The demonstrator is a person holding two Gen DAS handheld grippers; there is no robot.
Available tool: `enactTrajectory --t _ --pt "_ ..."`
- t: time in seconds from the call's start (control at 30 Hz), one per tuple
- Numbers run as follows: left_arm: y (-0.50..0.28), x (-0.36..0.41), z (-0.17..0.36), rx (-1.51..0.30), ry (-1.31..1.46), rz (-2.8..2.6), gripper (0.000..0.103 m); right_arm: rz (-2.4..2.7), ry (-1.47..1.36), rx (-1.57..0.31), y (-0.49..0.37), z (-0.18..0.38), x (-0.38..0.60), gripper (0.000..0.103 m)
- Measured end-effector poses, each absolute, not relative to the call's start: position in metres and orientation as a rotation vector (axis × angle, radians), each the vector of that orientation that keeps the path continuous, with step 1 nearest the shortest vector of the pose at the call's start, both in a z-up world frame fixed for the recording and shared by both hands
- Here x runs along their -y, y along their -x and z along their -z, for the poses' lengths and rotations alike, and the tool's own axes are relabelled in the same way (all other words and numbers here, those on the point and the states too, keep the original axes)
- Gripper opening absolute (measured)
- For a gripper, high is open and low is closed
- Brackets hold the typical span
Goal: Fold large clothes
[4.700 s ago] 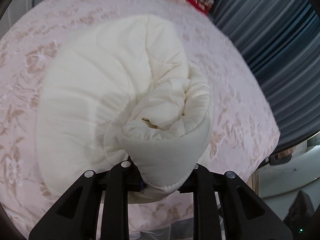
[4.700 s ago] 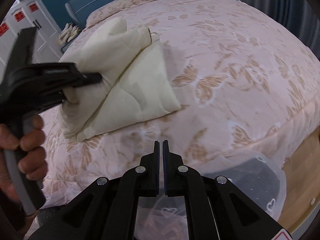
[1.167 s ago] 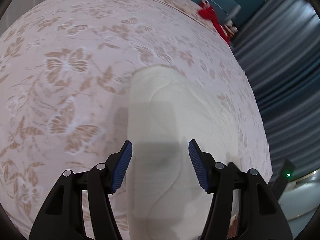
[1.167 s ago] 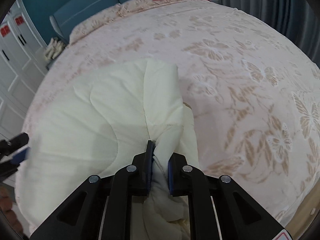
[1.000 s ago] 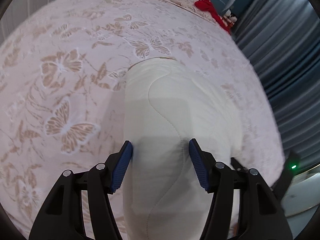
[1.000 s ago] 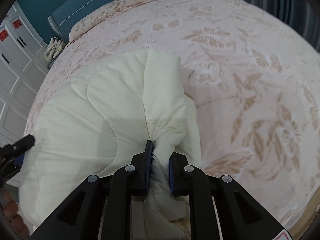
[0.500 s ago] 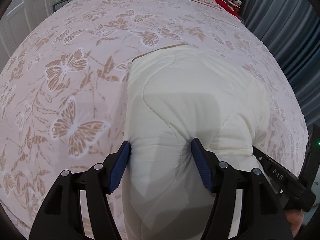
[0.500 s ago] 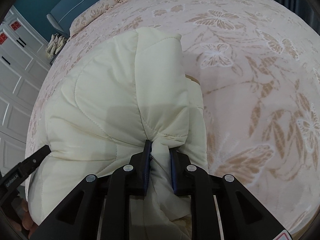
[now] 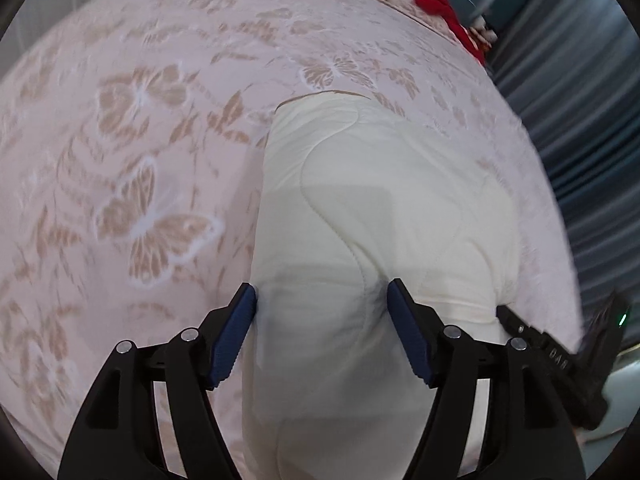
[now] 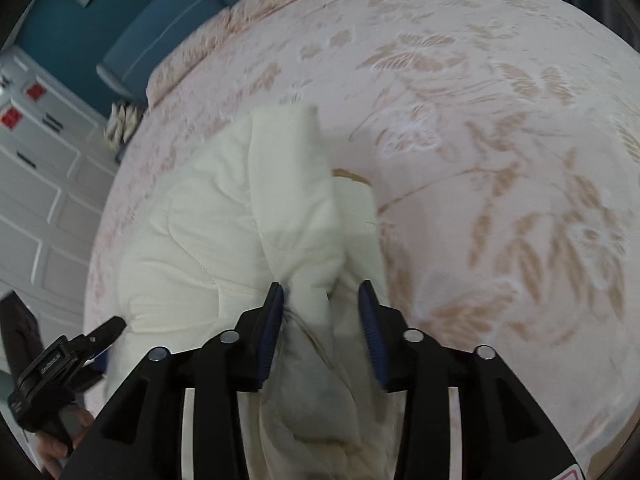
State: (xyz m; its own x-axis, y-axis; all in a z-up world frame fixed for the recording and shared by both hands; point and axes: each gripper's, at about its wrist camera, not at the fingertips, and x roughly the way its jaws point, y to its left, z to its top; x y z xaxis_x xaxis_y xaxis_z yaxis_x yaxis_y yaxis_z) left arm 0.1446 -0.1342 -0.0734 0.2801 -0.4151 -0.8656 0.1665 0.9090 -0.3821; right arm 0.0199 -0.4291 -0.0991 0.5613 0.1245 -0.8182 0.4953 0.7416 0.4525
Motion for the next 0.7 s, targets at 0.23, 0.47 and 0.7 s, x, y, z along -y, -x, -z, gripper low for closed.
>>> enactTrajectory --t 0.23,0.47,0.7 --pt "-0.119 0.132 0.045 -1.186 0.289 0.470 0.066 0.232 -0.745 -0.951 0.006 0.082 0.417 0.040" --pt "-0.083 0.168 0.045 -1.135 0.017 0.519 0.066 0.198 -0.755 -0.917 -0.012 0.058 0.433 0.040" --pt "-0.097 0.155 0.035 -1.164 0.085 0.513 0.065 0.185 -0.721 -0.942 -0.004 0.047 0.422 0.041"
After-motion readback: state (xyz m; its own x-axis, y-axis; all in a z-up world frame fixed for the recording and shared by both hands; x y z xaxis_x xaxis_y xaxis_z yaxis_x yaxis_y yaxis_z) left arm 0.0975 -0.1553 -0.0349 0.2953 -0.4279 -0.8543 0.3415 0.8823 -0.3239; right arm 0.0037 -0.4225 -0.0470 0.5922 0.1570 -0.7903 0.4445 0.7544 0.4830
